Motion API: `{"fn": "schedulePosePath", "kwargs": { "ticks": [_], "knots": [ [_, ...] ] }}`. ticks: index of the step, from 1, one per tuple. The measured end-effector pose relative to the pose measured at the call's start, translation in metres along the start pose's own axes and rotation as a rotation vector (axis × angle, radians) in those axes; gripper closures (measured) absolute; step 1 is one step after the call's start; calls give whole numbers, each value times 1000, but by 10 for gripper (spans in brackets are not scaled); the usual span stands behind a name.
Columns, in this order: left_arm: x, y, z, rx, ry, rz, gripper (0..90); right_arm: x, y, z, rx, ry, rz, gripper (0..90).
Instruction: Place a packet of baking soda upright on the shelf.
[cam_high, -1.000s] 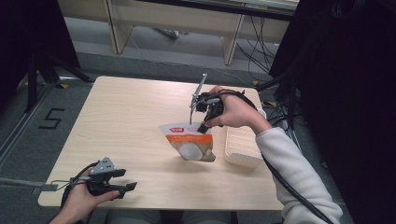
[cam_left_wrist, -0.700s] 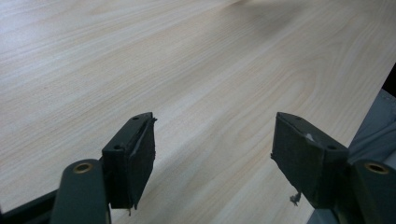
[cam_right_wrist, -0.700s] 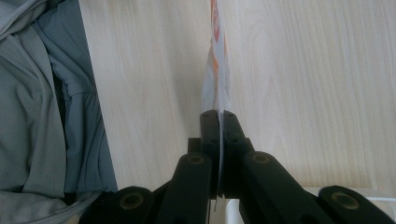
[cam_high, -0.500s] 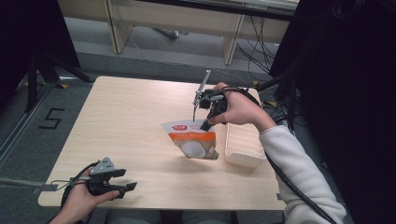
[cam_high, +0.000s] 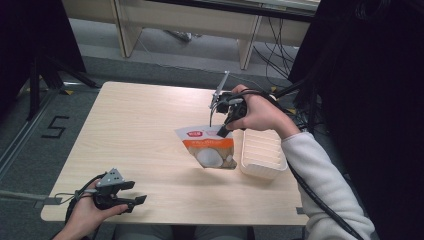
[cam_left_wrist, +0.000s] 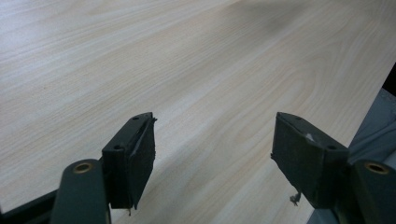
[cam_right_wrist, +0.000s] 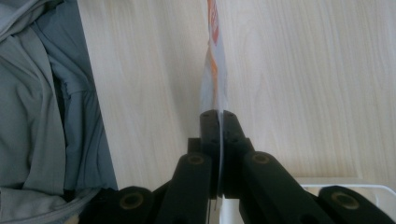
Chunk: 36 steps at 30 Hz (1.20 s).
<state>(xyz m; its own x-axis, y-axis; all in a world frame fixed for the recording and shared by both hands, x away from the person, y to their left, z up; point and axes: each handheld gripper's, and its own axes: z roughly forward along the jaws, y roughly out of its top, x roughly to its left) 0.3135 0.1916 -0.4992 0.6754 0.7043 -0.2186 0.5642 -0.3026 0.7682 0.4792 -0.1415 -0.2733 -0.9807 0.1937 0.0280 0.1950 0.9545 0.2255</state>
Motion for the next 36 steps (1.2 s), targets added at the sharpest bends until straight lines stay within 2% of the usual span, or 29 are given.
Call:
{"fn": "schedulePosePath", "kwargs": {
  "ticks": [1, 2, 4, 6, 7, 11, 12, 15, 19, 20, 22, 23, 24, 27, 28, 29, 31, 33, 36],
  "knots": [
    [0, 0, 0, 1, 1, 2, 297, 1, -1, -2, 4, -3, 17, 900],
    [0, 0, 0, 0, 1, 1, 297, 0, -1, -3, -2, 1, -1, 900],
    [0, 0, 0, 1, 2, 2, 297, 0, -1, -5, 7, -5, 15, 900],
    [0, 0, 0, -3, 2, -2, 297, 0, -2, -7, 3, -11, 6, 900],
    [0, 0, 0, 2, 2, 3, 297, 1, -2, -8, 9, -5, 22, 900],
    [0, 0, 0, 1, 2, 3, 297, -1, -4, -11, 4, -10, -3, 900],
    [0, 0, 0, 2, 2, 3, 297, 0, -4, -12, 9, -10, 21, 900],
    [0, 0, 0, 1, 3, 4, 297, -1, -5, -13, 2, -10, 1, 900],
    [0, 0, 0, 1, 2, 4, 297, -2, -6, -16, 6, -16, 6, 900],
    [0, 0, 0, 0, 2, 2, 297, -1, -7, -17, 11, -16, 21, 900],
    [0, 0, 0, 1, 3, 6, 297, -3, -8, -18, 5, -16, 8, 900],
    [1, 0, 0, 0, 3, 13, 297, -2, -9, -19, 9, -20, 20, 900],
    [0, 0, 0, -1, 2, 11, 297, -4, -9, -19, 4, -20, 3, 900],
    [0, 0, 0, -2, 2, 0, 297, -4, -11, -21, 0, -19, 6, 900],
    [0, 0, 0, -3, 2, 0, 297, -3, -11, -22, 9, -25, 32, 900],
    [0, 0, 0, -3, 4, 1, 297, -4, -12, -23, 1, -23, 15, 900],
    [0, 0, 0, -4, 2, 9, 297, -4, -13, -25, 4, -26, 24, 900],
    [0, 0, 0, 1, 2, 8, 297, -6, -14, -26, -2, -25, 12, 900],
    [0, 0, 0, -3, 3, -1, 297, -5, -16, -28, 0, -29, 32, 900]
  ]
}}
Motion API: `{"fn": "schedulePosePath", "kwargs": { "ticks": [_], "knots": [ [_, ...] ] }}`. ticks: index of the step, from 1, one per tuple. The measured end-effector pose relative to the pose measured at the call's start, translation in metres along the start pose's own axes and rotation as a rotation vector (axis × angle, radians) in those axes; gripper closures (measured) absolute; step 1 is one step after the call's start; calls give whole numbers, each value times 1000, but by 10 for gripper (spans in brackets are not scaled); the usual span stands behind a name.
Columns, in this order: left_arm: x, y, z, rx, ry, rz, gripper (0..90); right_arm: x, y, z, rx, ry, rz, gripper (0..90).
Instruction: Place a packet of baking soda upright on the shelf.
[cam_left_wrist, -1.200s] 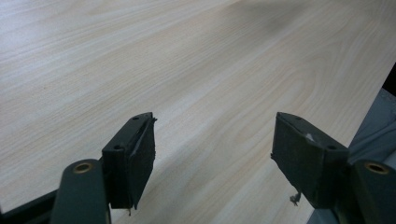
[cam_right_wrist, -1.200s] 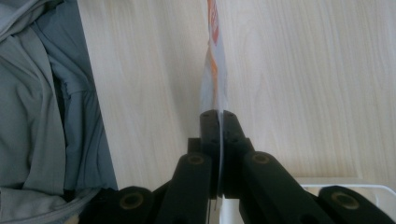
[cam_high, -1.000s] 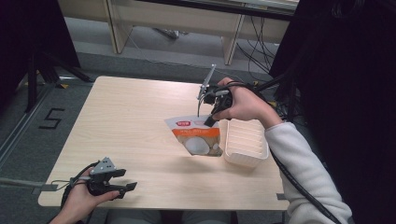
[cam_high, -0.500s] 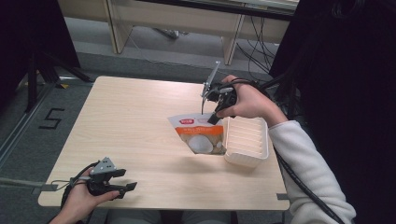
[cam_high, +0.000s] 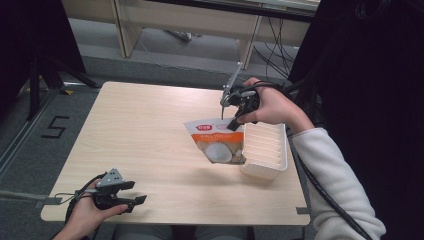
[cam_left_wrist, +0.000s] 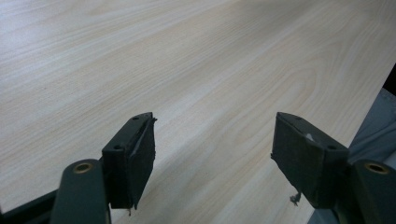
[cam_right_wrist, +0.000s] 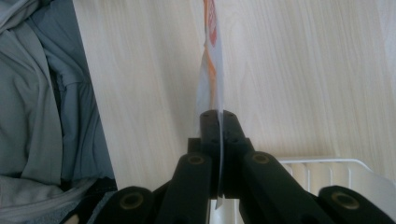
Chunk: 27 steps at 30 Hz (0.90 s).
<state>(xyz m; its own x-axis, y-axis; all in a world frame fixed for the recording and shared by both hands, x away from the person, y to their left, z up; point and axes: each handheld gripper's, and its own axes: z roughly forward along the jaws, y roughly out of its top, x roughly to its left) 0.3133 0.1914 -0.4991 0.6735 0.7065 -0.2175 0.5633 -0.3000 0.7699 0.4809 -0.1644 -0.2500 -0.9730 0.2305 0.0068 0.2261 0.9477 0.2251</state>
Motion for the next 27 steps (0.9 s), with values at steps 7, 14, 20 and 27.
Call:
{"fn": "schedulePosePath", "kwargs": {
  "ticks": [7, 14, 20, 27],
  "knots": [
    [1, 0, 0, 5, 0, 4, 297, -4, -7, -6, -2, -6, 2, 900],
    [1, 0, 0, 5, 1, 5, 297, -7, -14, -14, -10, -15, 11, 900],
    [1, 0, 0, 5, 1, 6, 297, -11, -21, -17, -13, -18, 12, 900],
    [1, 0, 0, 5, 2, 6, 297, -14, -27, -20, -14, -24, 25, 900]
  ]
}}
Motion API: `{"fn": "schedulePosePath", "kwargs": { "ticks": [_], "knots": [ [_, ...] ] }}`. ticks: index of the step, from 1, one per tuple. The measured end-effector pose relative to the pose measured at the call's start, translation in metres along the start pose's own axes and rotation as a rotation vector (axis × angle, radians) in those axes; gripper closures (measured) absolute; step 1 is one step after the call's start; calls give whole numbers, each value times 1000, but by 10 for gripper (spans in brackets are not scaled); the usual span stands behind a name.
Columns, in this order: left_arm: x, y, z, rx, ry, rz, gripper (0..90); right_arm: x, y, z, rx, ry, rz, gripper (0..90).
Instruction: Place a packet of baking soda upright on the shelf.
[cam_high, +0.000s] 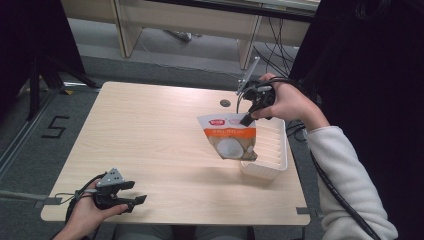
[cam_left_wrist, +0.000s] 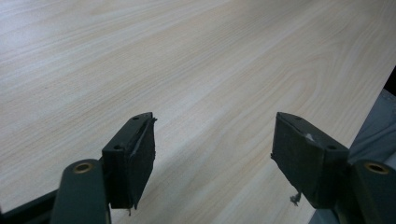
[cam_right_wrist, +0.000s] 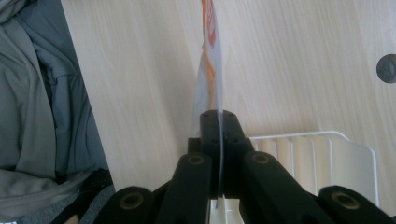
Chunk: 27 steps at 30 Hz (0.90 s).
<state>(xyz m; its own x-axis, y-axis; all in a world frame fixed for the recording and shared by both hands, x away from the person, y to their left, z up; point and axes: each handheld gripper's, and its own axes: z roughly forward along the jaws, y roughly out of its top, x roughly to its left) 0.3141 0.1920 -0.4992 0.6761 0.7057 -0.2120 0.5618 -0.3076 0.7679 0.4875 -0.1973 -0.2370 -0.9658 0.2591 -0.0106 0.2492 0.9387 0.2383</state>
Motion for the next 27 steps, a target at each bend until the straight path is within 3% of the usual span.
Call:
{"fn": "schedulePosePath", "kwargs": {
  "ticks": [4, 10, 15, 16, 19, 20, 22, 26, 27],
  "knots": [
    [0, 0, 0, -1, 0, 0, 297, 0, -4, -3, 2, -10, 20, 900],
    [0, 0, 0, -1, 0, -5, 297, -4, -7, -4, 1, -12, 4, 900],
    [0, 0, 0, -1, 0, -5, 297, -4, -12, -6, -8, -3, 37, 900],
    [0, 0, 0, -2, 0, -5, 297, -5, -13, -6, -2, -14, 18, 900],
    [0, 0, 0, -1, 1, -5, 297, -5, -14, -7, -3, -7, 38, 900],
    [0, 0, 0, -2, 1, -5, 297, -6, -15, -7, 2, -17, 19, 900],
    [0, 0, 0, -2, 1, -5, 297, -5, -16, -9, -1, -12, 46, 900],
    [0, 0, 0, -2, 1, -1, 297, -6, -19, -10, 0, -12, 37, 900],
    [0, 0, 0, -2, 1, -4, 297, -8, -20, -10, 6, -22, 14, 900]
  ]
}}
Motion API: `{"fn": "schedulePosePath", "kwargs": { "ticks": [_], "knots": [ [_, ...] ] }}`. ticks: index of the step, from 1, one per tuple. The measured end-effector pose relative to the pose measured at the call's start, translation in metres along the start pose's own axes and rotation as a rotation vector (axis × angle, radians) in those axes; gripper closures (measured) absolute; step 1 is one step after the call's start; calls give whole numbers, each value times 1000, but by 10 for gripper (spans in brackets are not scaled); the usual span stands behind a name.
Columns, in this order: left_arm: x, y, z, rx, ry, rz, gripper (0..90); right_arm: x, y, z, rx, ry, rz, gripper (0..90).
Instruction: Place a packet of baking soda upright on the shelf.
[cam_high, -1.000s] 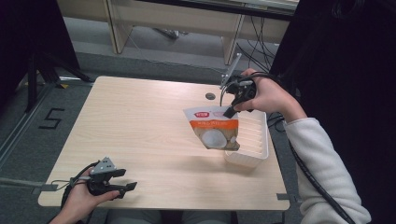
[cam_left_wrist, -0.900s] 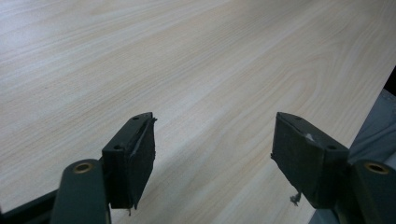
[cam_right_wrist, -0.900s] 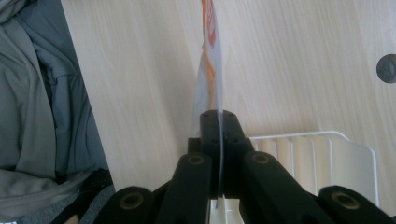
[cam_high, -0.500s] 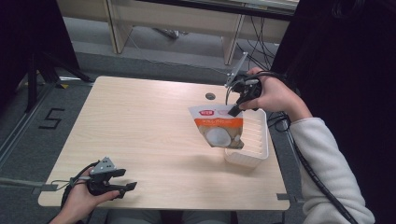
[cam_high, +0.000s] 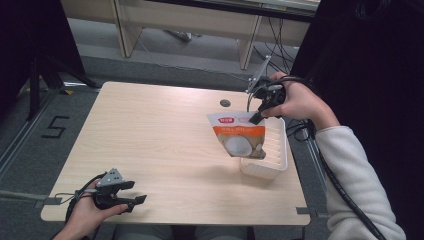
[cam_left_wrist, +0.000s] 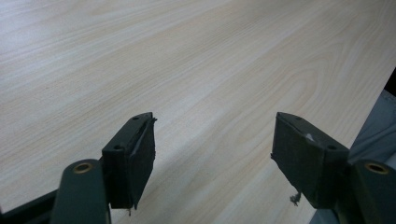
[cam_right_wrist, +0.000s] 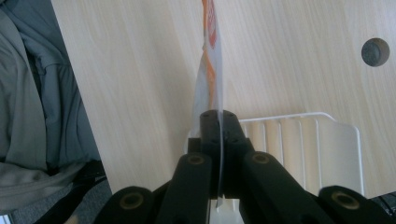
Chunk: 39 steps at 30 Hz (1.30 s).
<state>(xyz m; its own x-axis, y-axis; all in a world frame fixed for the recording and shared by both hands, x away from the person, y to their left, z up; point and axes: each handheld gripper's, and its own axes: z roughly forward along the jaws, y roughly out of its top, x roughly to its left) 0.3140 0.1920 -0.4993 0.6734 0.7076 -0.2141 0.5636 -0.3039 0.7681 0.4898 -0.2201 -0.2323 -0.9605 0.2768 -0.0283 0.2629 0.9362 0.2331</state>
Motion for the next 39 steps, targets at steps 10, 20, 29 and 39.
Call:
{"fn": "schedulePosePath", "kwargs": {
  "ticks": [10, 20, 29, 39],
  "knots": [
    [0, 0, 0, 0, 0, -1, 297, -2, -7, -1, 5, 9, 42, 900],
    [0, 0, 0, -1, 0, 4, 296, -5, -13, -6, 3, -12, 57, 900],
    [0, 0, 0, 0, 0, -1, 297, -18, -25, -9, -7, -34, 50, 900],
    [0, 0, 0, -1, 0, 2, 296, -36, -39, -9, -9, -69, 76, 900]
  ]
}}
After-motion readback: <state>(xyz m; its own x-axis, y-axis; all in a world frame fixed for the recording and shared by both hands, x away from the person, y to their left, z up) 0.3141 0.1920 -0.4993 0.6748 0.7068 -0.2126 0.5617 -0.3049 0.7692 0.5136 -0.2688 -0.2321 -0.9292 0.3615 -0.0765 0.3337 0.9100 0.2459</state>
